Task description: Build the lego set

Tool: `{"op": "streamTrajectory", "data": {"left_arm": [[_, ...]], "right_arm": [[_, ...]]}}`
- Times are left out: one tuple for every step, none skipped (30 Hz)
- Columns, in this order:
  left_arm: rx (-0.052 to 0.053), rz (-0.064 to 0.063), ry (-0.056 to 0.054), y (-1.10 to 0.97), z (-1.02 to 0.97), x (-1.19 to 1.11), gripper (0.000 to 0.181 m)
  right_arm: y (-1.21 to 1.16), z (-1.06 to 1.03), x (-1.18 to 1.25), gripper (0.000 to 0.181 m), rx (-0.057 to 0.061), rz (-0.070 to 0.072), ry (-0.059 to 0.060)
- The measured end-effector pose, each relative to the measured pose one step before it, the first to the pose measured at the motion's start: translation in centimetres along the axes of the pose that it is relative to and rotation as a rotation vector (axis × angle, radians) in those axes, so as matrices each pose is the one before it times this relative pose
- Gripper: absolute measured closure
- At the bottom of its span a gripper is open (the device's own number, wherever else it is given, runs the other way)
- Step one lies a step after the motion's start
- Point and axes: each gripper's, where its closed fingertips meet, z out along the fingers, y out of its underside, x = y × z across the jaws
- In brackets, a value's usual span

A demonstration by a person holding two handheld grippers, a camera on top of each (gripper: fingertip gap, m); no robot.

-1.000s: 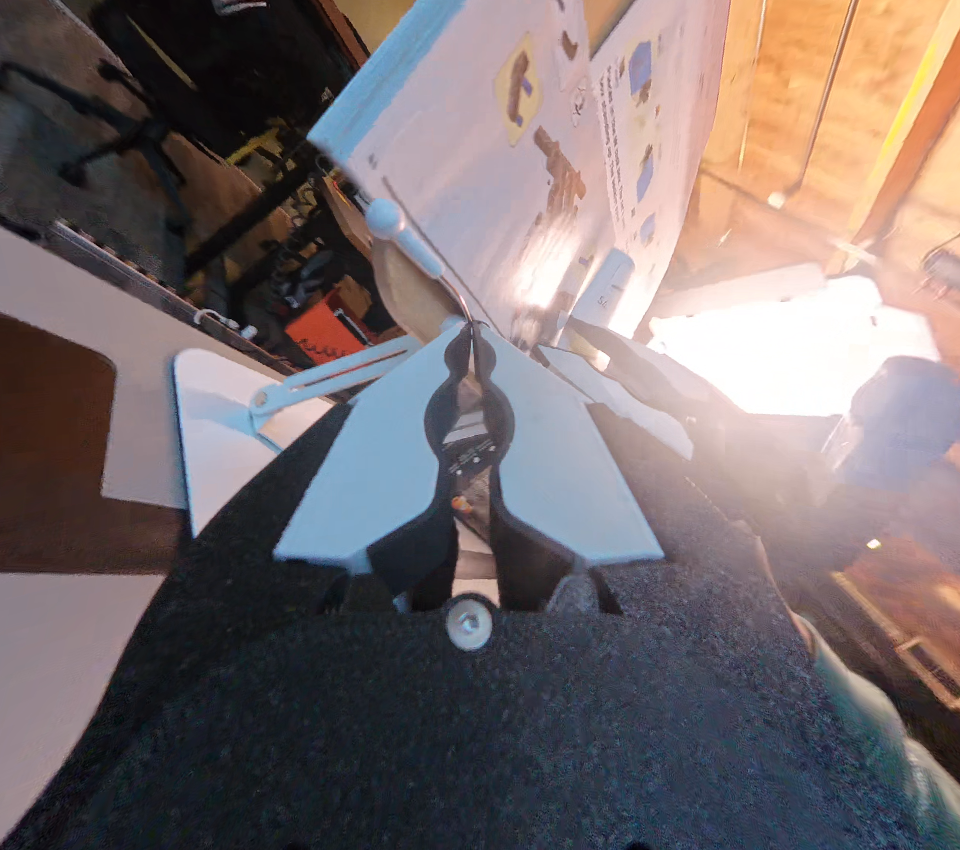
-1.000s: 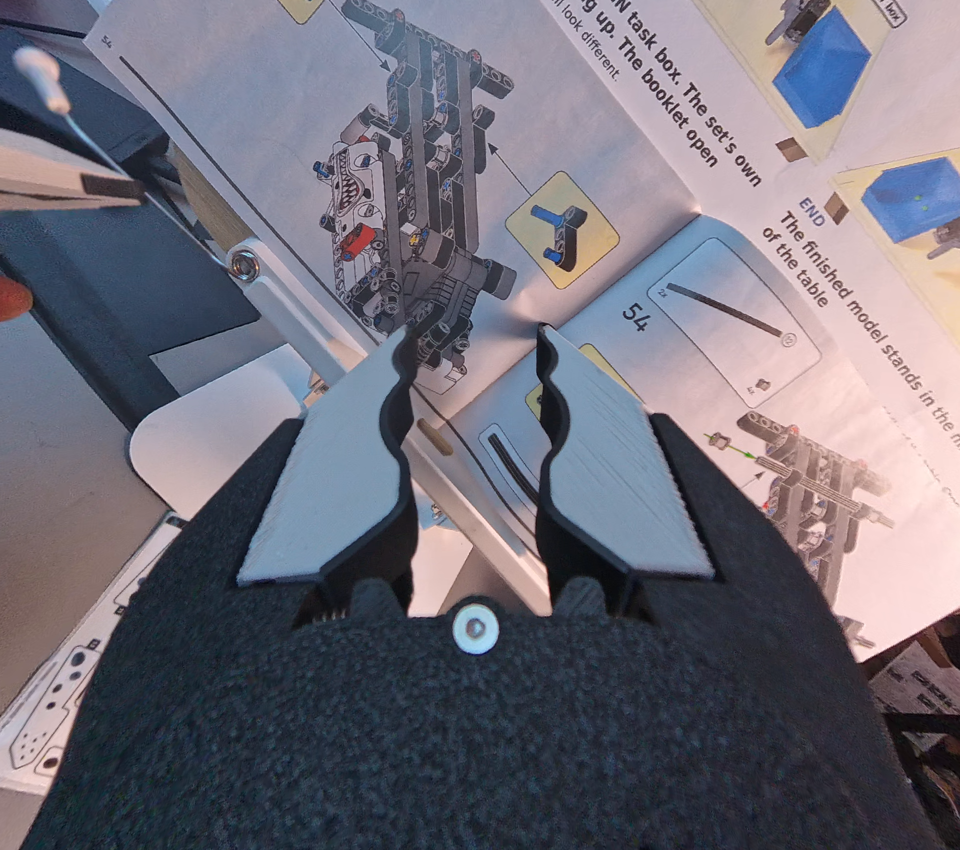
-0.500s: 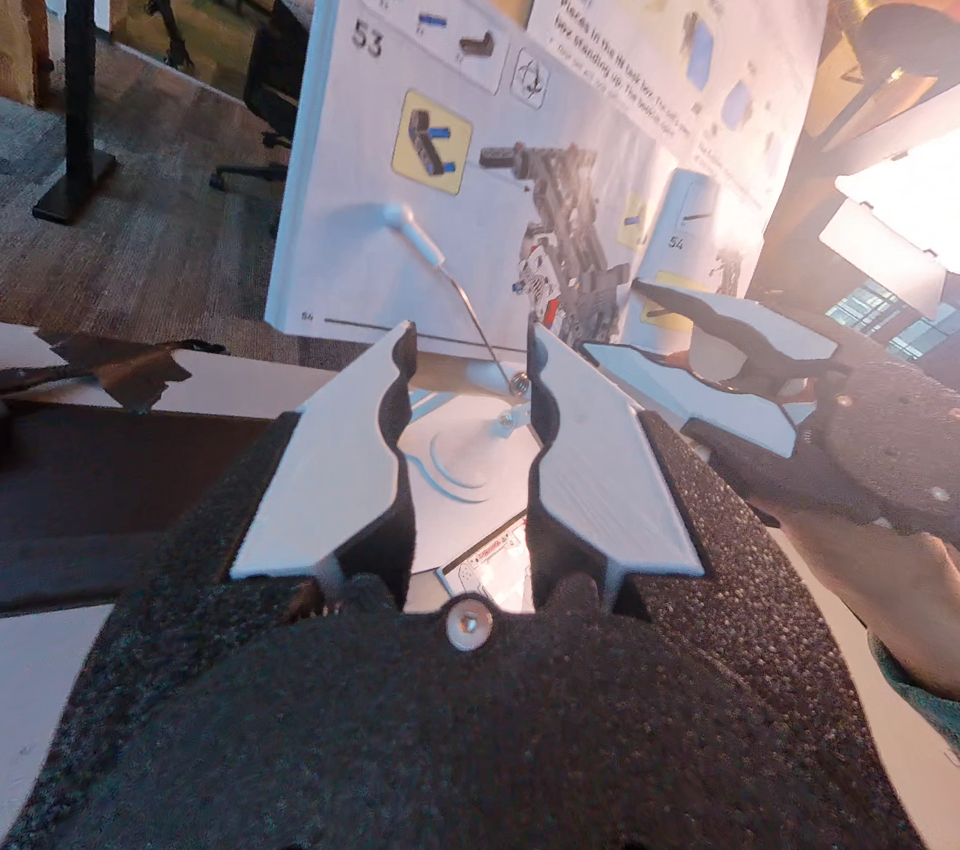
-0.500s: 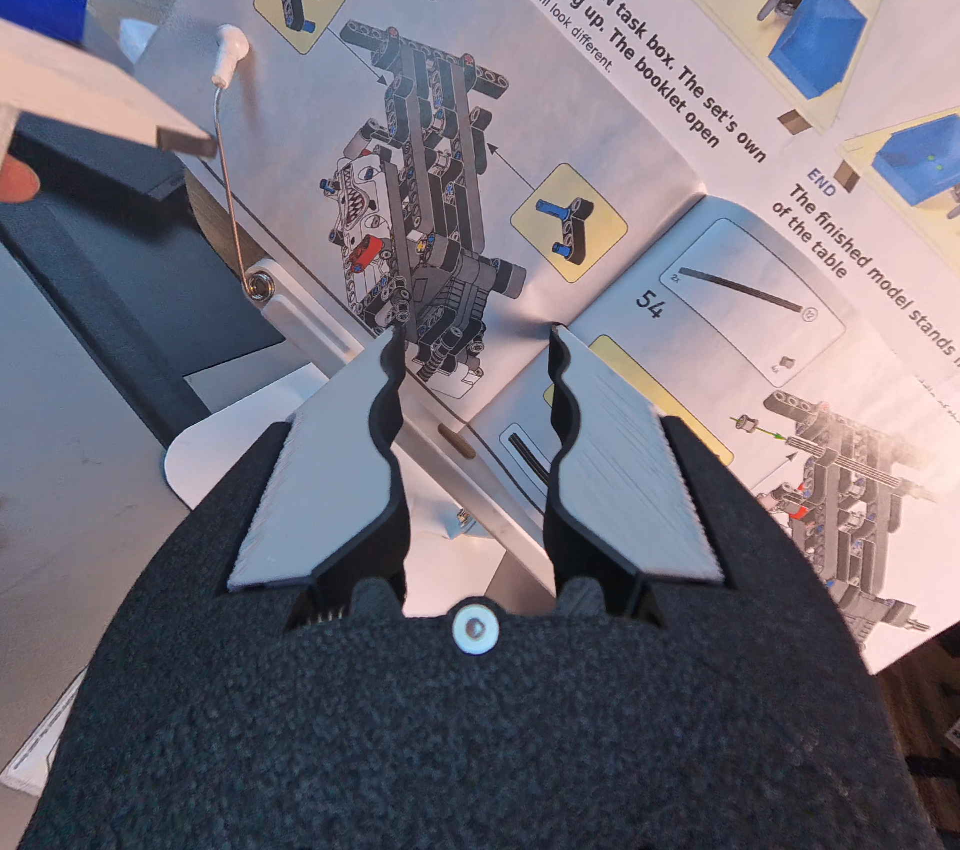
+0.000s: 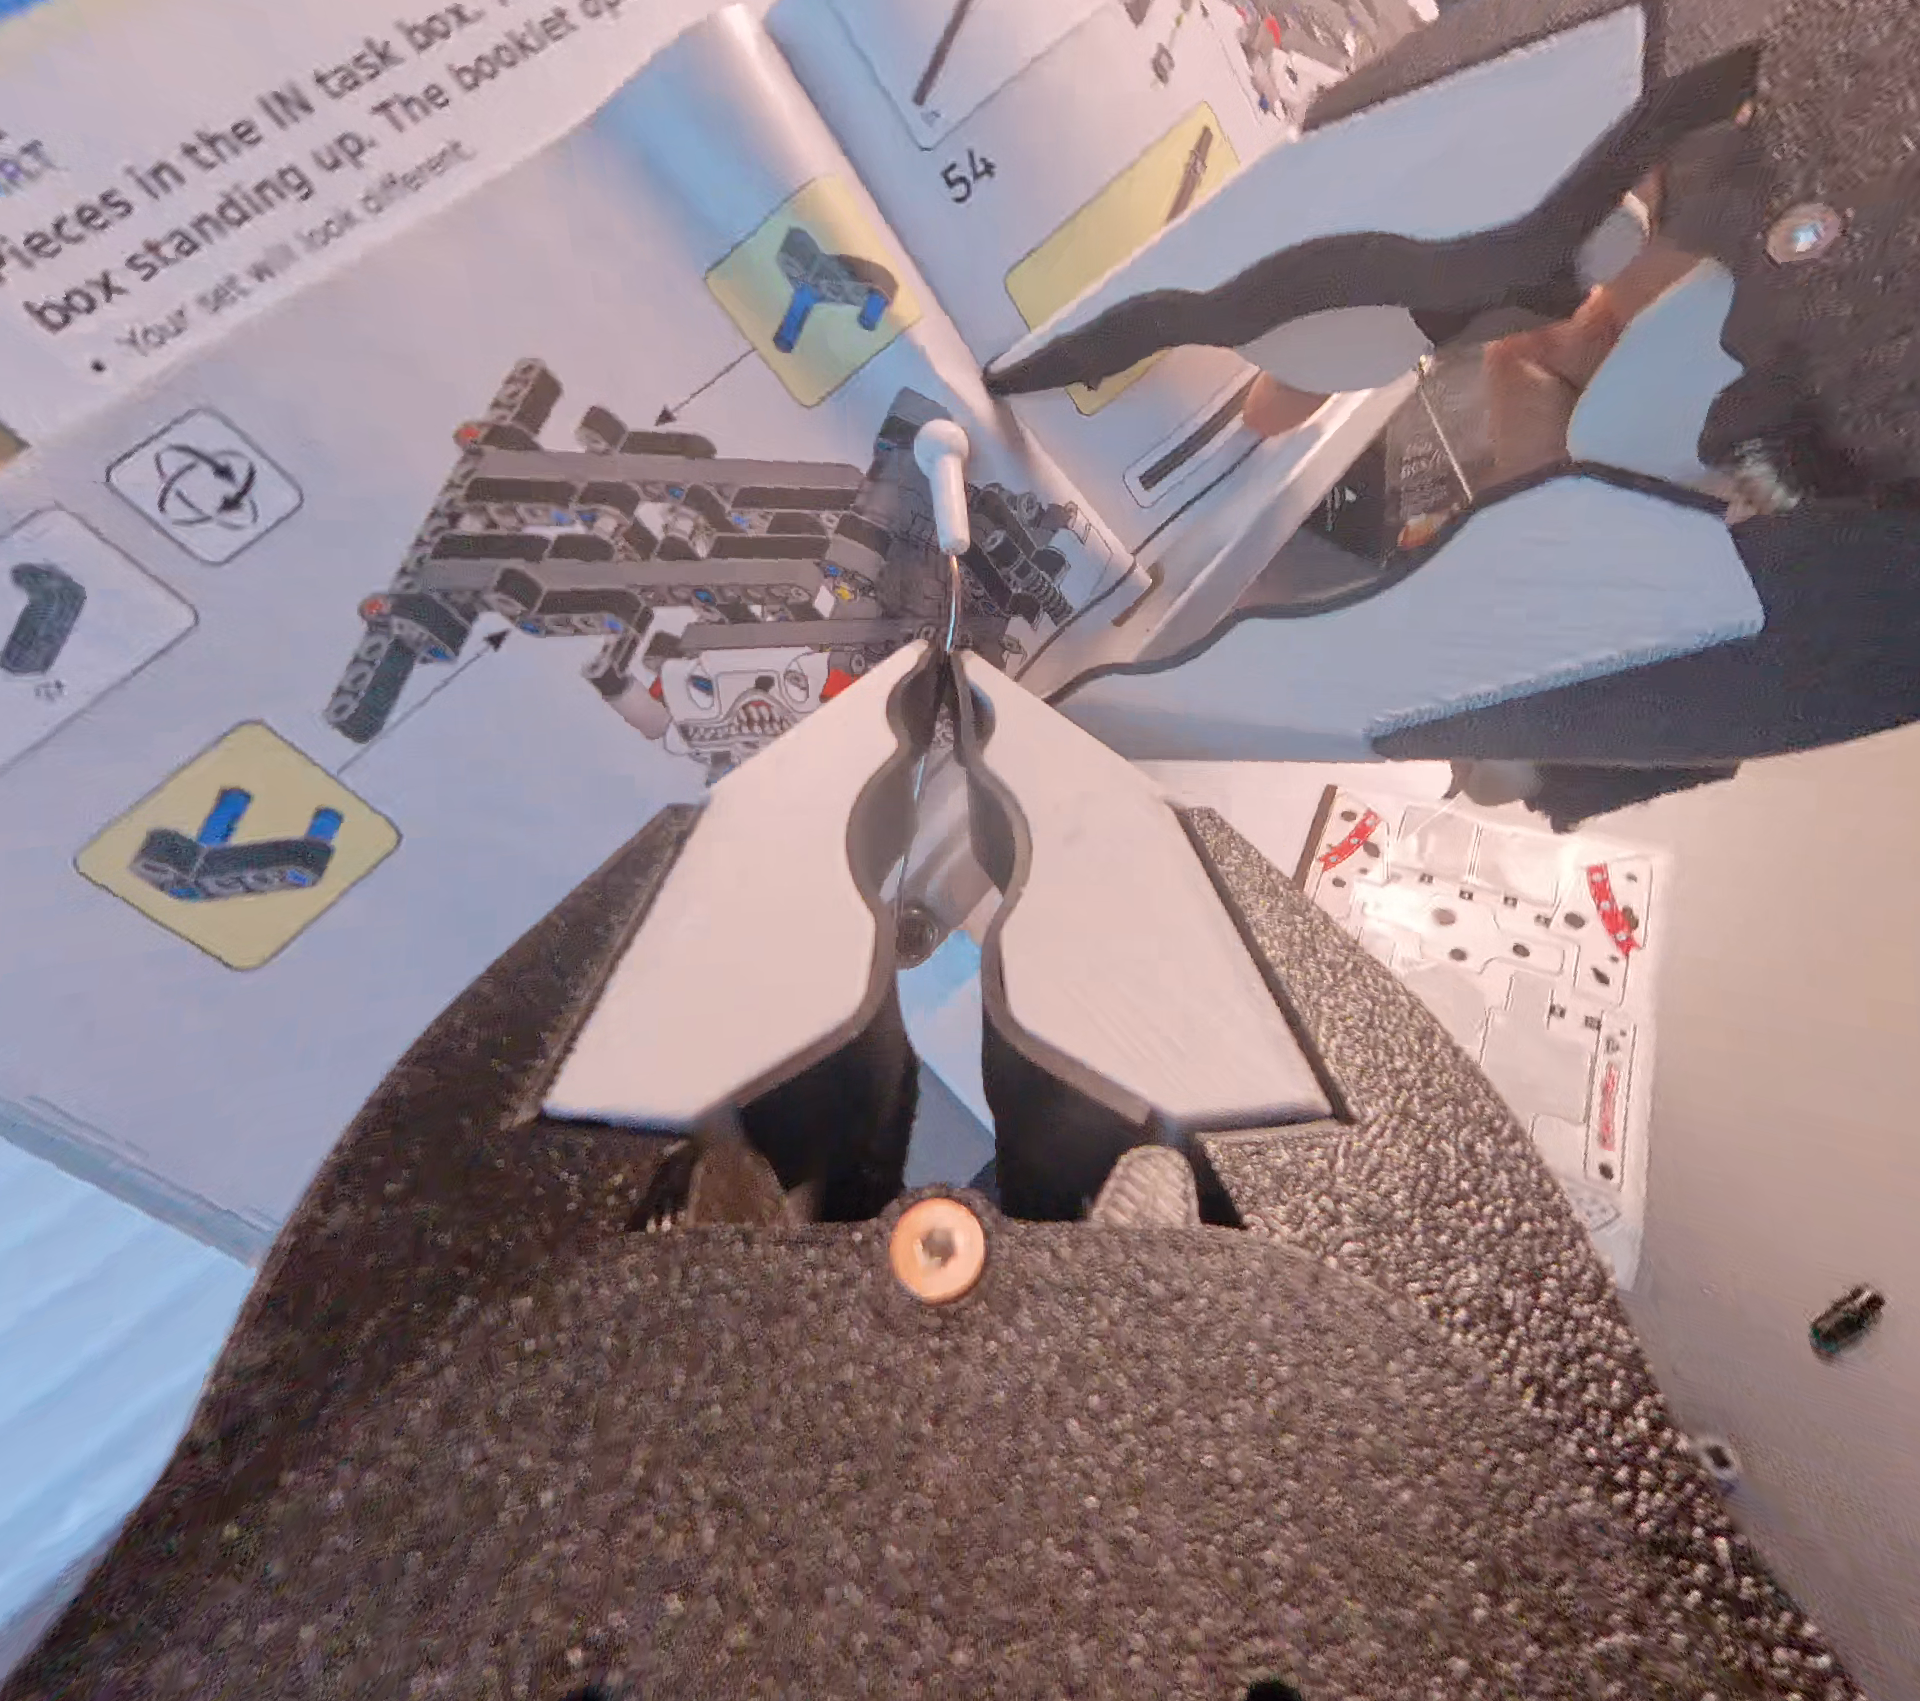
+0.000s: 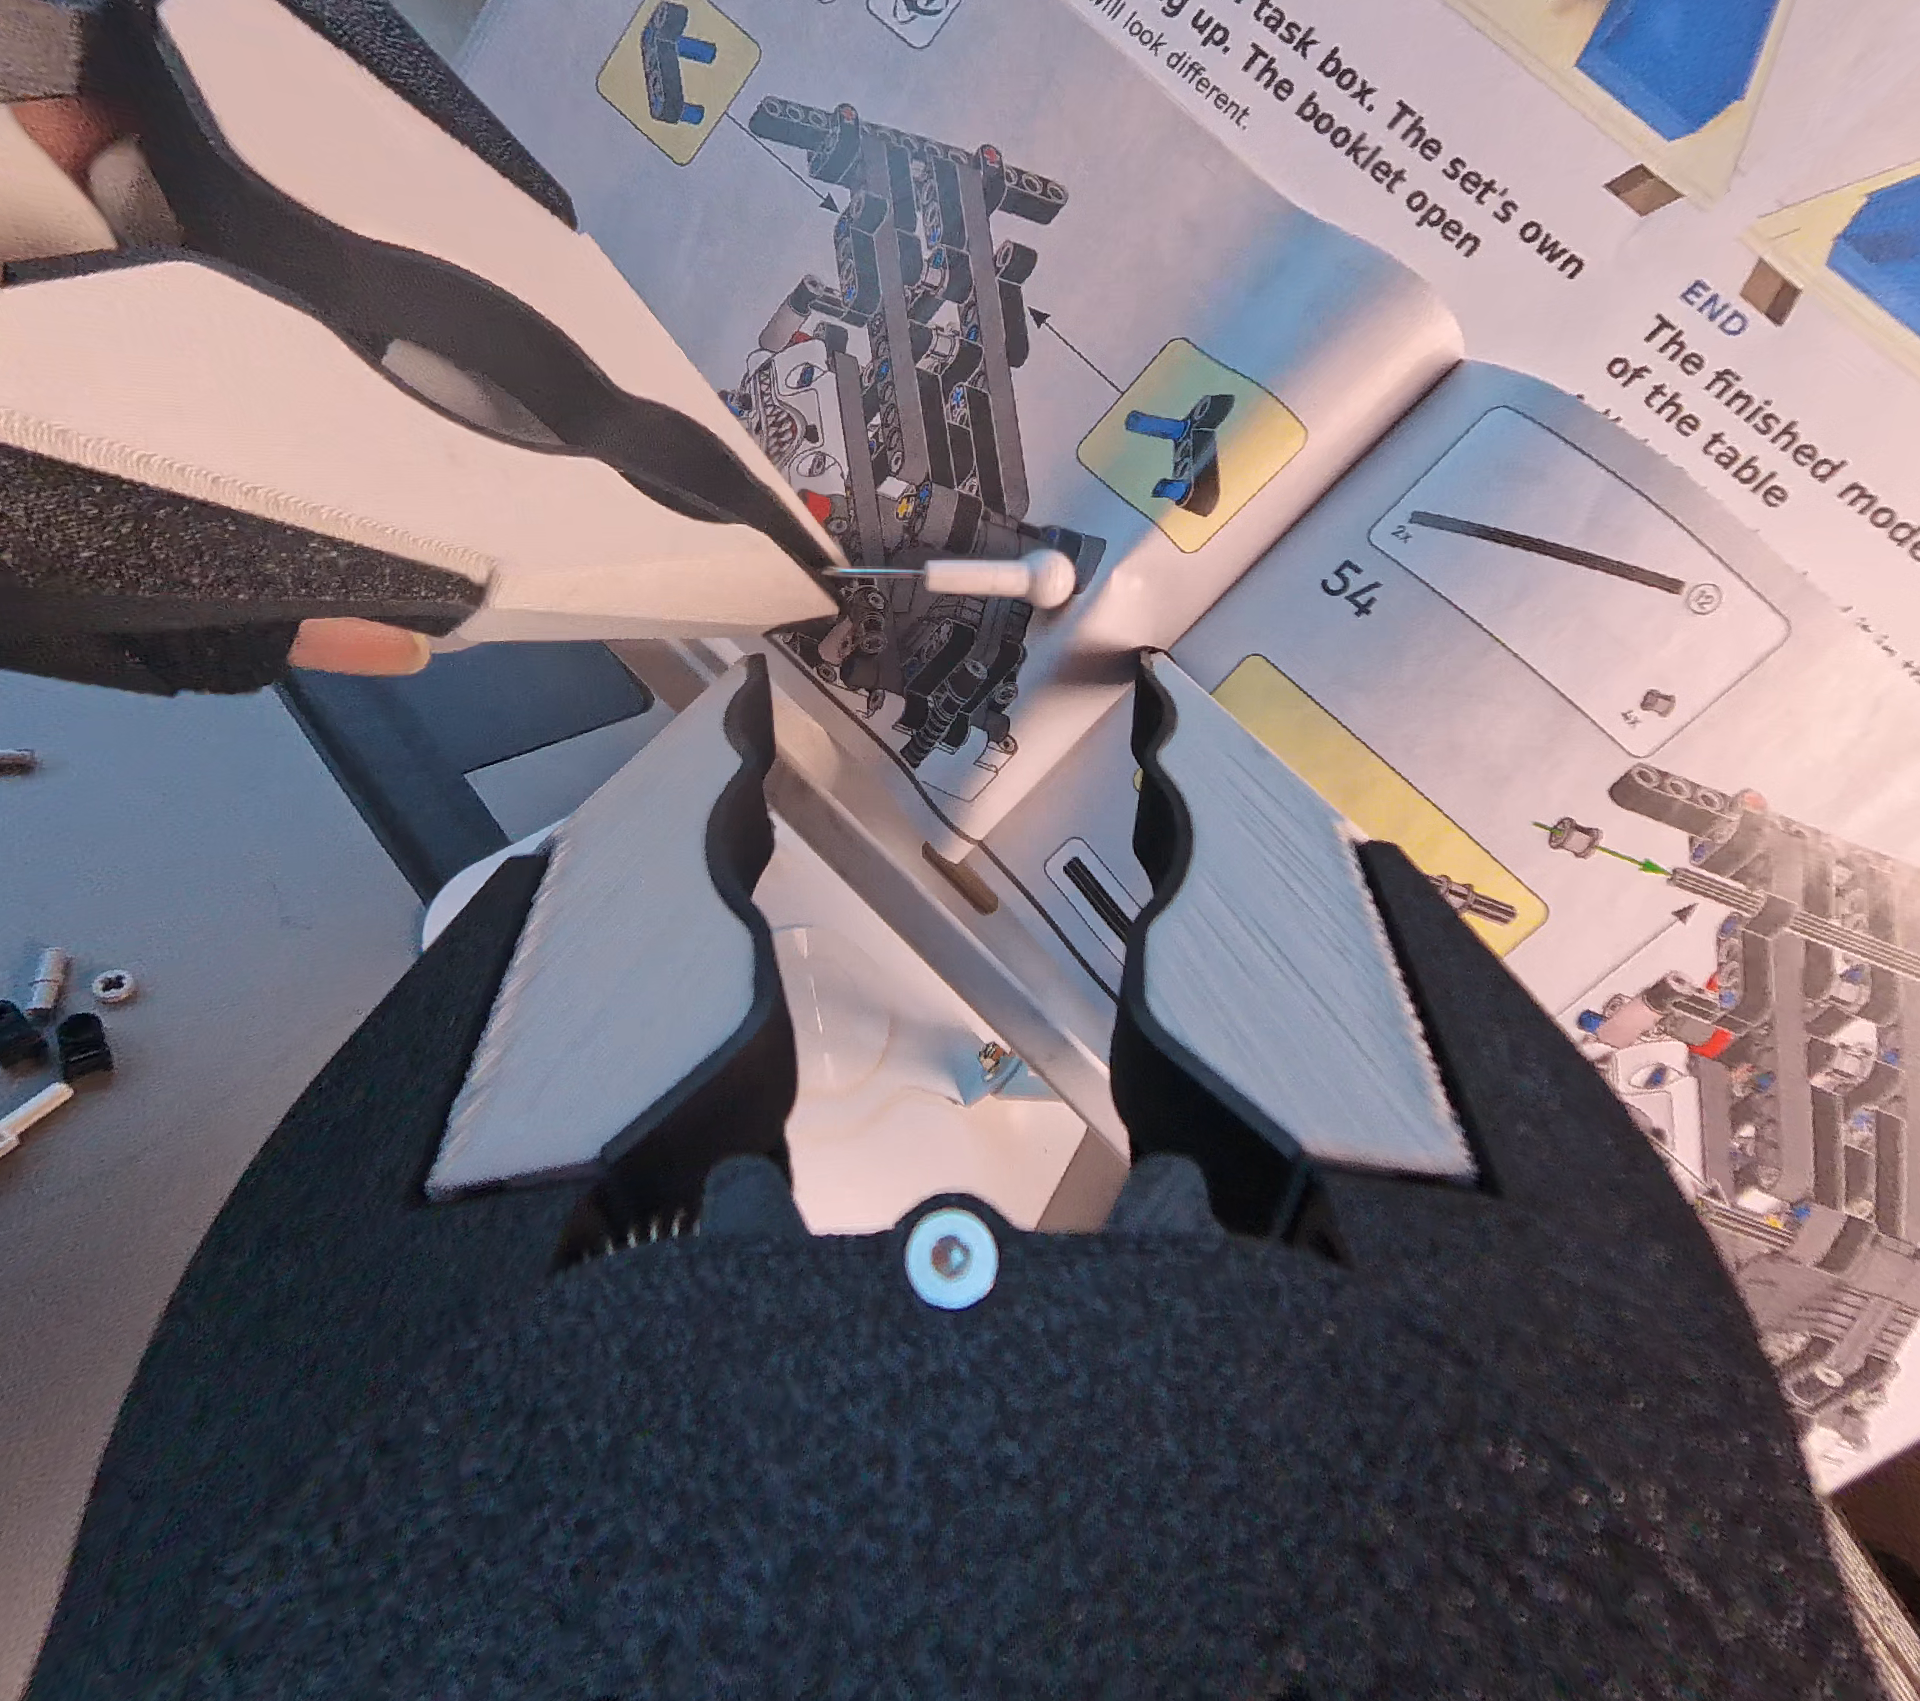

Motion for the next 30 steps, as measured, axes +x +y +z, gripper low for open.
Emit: {"op": "streamTrajectory", "data": {"left_arm": [[-0.0037, 0.0363, 0.0247, 0.028, -0.107, 0.159, 0.181], [0.0037, 0.0435, 0.0264, -0.038, -0.195, 0.174, 0.181], [-0.0002, 0.0570, 0.0277, -0.004, -0.177, 0.372, 0.181], [-0.0081, 0.0675, 0.0006, 0.026, -0.110, 0.125, 0.181], [-0.0129, 0.0553, 0.0010, 0.026, -0.011, 0.121, 0.181], [-0.0159, 0.0275, 0.0103, 0.060, 0.129, 0.146, 0.181], [-0.0139, 0.0235, 0.0084, 0.017, 0.110, 0.099, 0.181], [-0.0130, 0.0358, 0.0047, 0.029, 0.052, 0.105, 0.181], [-0.0121, 0.0299, 0.0027, 0.027, 0.049, 0.091, 0.181], [-0.0135, 0.0081, 0.0072, 0.035, 0.078, 0.076, 0.181], [-0.0185, -0.0083, 0.0131, 0.127, 0.175, 0.047, 0.181], [-0.0247, -0.0228, 0.0169, 0.201, 0.257, 0.047, 0.180], [-0.0296, -0.0284, 0.0176, 0.228, 0.232, 0.001, 0.179], [-0.0312, -0.0173, 0.0054, 0.254, 0.092, -0.150, 0.179], [-0.0048, -0.0171, 0.0013, -0.021, -0.031, -0.103, 0.176], [0.0041, -0.0314, 0.0011, -0.097, -0.148, -0.079, 0.173], [0.0239, -0.0416, -0.0016, -0.344, -0.300, -0.088, 0.170], [0.0381, -0.0453, 0.0006, -0.563, -0.429, -0.042, 0.168], [0.0477, -0.0455, -0.0071, -0.761, -0.501, -0.111, 0.169], [0.0446, -0.0349, -0.0052, -0.825, -0.459, 0.021, 0.169], [0.0313, -0.0211, -0.0018, -0.752, -0.284, 0.175, 0.169], [0.0185, -0.0049, 0.0005, -0.689, -0.087, 0.369, 0.169], [0.0077, 0.0092, 0.0093, -0.619, 0.144, 0.627, 0.169], [-0.0026, 0.0150, 0.0168, -0.567, 0.384, 0.820, 0.169], [-0.0104, 0.0168, 0.0126, -0.527, 0.585, 0.782, 0.169], [-0.0134, 0.0218, 0.0057, -0.512, 0.743, 0.669, 0.170], [-0.0223, 0.0241, 0.0026, -0.395, 0.936, 0.584, 0.171], [-0.0324, 0.0220, 0.0023, -0.239, 1.097, 0.500, 0.171], [-0.0329, 0.0113, 0.0014, -0.189, 1.196, 0.414, 0.172], [-0.0376, 0.0032, 0.0039, -0.068, 1.238, 0.372, 0.173]], "right_arm": [[-0.019, -0.041, -0.041, 0.112, 0.0086, -0.0008, -0.0097], [-0.024, -0.067, -0.013, 0.112, 0.0103, 0.0030, -0.0101], [-0.025, -0.054, 0.021, 0.113, 0.0087, 0.0046, -0.0077], [-0.022, -0.029, -0.011, 0.113, 0.0047, 0.0046, -0.0082], [-0.019, -0.026, 0.002, 0.113, 0.0010, 0.0045, -0.0035], [0.003, 0.002, -0.056, 0.112, -0.0018, 0.0024, -0.0033], [0.081, 0.019, 0.013, 0.112, -0.0049, -0.0089, 0.0038], [0.042, -0.011, 0.006, 0.112, -0.0004, -0.0164, 0.0025], [0.055, -0.022, -0.017, 0.112, 0.0005, -0.0076, -0.0033], [0.040, -0.008, -0.002, 0.111, 0.0028, -0.0062, -0.0033], [0.072, -0.014, -0.028, 0.111, 0.0019, -0.0146, -0.0061], [-0.020, -0.134, -0.195, 0.108, 0.0034, -0.0076, -0.0206], [0.085, -0.195, -0.083, 0.109, -0.0063, 0.0098, -0.0172], [-0.069, -0.410, 0.072, 0.108, 0.0066, 0.0111, -0.0087], [-0.200, -0.661, 0.307, 0.108, 0.0201, -0.0018, 0.0052], [-0.123, -0.839, 0.548, 0.109, 0.0204, -0.0059, 0.0177], [0.158, -0.922, 0.701, 0.110, 0.0084, 0.0060, 0.0209], [0.358, -0.969, 0.729, 0.110, 0.0037, 0.0224, 0.0156], [0.497, -1.010, 0.864, 0.111, 0.0063, 0.0332, 0.0191], [0.664, -1.027, 1.049, 0.114, 0.0046, 0.0389, 0.0259], [0.829, -1.017, 1.201, 0.118, 0.0010, 0.0467, 0.0333], [0.896, -0.947, 1.268, 0.123, 0.0012, 0.0522, 0.0367], [0.940, -0.827, 1.084, 0.127, 0.0002, 0.0440, 0.0294], [1.068, -0.633, 0.855, 0.131, -0.0079, 0.0325, 0.0245], [1.213, -0.401, 0.517, 0.136, -0.0178, 0.0220, 0.0150], [1.292, -0.140, 0.037, 0.137, -0.0250, 0.0147, -0.0042], [1.302, 0.089, -0.380, 0.140, -0.0275, 0.0103, -0.0194], [1.321, 0.348, -0.543, 0.141, -0.0323, 0.0078, -0.0221], [1.196, 0.566, -0.259, 0.138, -0.0331, 0.0016, 0.0000], [0.961, 0.705, 0.055, 0.134, -0.0279, -0.0141, 0.0209]]}}
